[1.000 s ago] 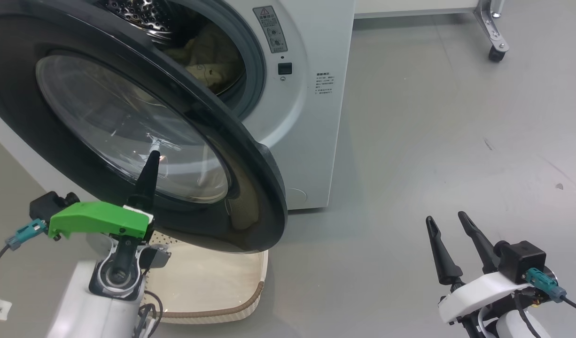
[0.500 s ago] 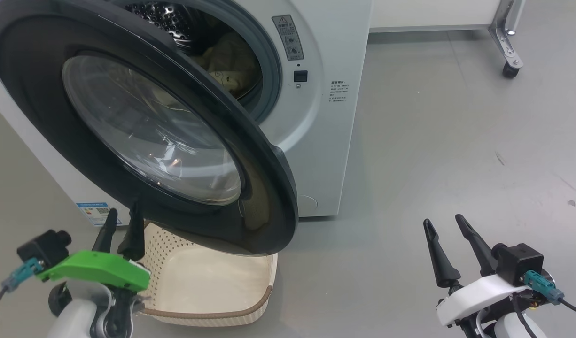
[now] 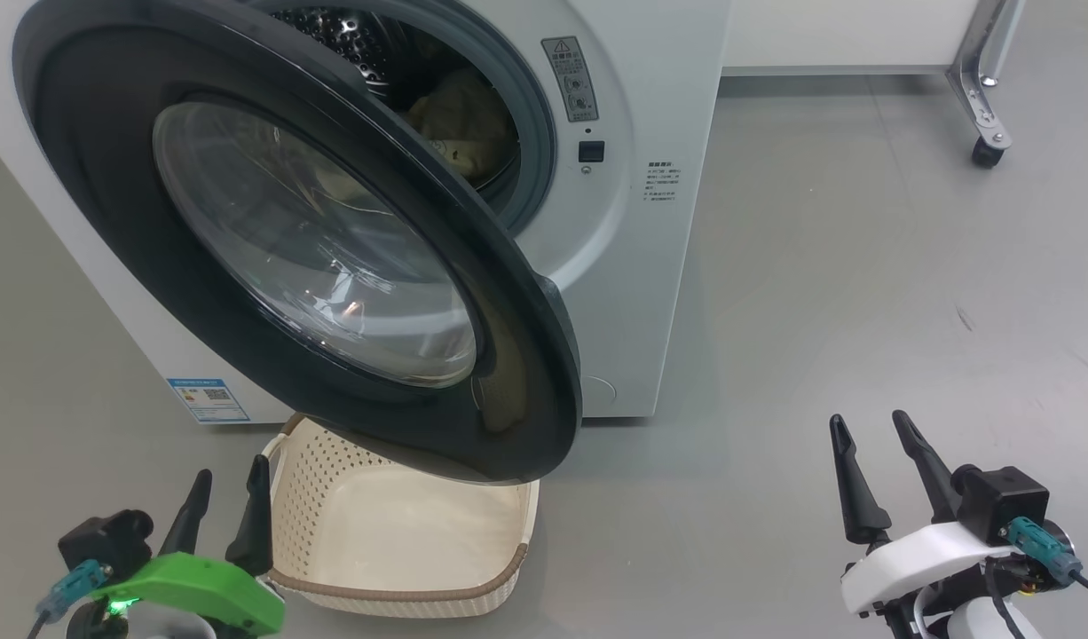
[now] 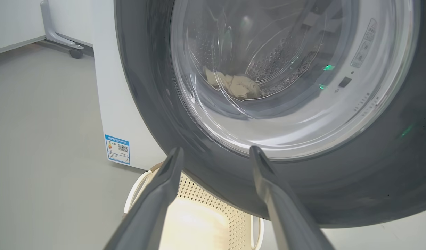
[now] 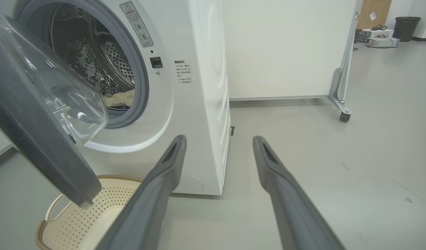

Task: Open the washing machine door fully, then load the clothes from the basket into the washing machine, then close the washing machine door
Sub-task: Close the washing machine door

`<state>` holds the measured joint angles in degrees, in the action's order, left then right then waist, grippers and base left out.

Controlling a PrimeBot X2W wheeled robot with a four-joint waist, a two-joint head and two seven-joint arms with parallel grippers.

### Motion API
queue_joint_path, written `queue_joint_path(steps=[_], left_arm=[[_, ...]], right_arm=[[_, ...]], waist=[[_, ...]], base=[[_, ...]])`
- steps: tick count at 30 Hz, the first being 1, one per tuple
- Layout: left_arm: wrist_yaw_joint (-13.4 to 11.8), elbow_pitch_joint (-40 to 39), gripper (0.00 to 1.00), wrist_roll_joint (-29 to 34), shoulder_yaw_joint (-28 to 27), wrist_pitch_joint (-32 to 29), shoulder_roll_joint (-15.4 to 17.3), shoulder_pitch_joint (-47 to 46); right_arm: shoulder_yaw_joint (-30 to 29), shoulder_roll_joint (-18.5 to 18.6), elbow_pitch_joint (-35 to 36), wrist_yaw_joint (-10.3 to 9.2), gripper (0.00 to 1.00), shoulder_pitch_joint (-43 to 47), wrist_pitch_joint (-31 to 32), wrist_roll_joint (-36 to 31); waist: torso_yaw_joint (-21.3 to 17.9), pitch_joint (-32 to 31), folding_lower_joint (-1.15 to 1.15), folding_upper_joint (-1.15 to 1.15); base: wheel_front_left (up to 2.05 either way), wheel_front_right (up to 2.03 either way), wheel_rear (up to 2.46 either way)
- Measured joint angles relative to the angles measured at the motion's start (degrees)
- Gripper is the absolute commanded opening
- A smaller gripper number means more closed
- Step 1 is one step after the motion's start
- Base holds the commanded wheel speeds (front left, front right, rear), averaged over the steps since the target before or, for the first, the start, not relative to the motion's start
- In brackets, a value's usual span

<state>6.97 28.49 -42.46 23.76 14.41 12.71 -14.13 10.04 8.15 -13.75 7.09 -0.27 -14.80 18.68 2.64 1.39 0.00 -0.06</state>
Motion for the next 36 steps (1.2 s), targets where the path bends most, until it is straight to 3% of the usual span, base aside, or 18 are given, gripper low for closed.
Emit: queue_joint_path(steps=[5, 16, 36], left_arm=[[-0.18, 0.20, 1.00, 3.87, -0.04, 0.00, 0.25, 1.38], [-1.67, -6.03, 1.00, 9.67, -6.50, -0.01, -1.57, 2.97], [-1.64, -11.79, 1.00, 15.28, -11.77, -0.01, -3.93, 8.48]], right_arm=[[0.48, -0.14, 0.09, 0.00, 1.00, 0.01, 0.00, -0.01], [0.21, 0.14, 0.32, 0.00, 1.00, 0.01, 0.00, -0.11], [-0.59, 0.46, 0.67, 0.00, 1.00, 0.01, 0.00, -1.25]], waist=[[0.56, -0.20, 0.00, 0.00], [1.55, -0.15, 0.00, 0.00], [3.33, 0.22, 0.00, 0.00]], base=[[0.00, 0.00, 0.00], [0.00, 0.00, 0.00], [0.00, 0.00, 0.00]])
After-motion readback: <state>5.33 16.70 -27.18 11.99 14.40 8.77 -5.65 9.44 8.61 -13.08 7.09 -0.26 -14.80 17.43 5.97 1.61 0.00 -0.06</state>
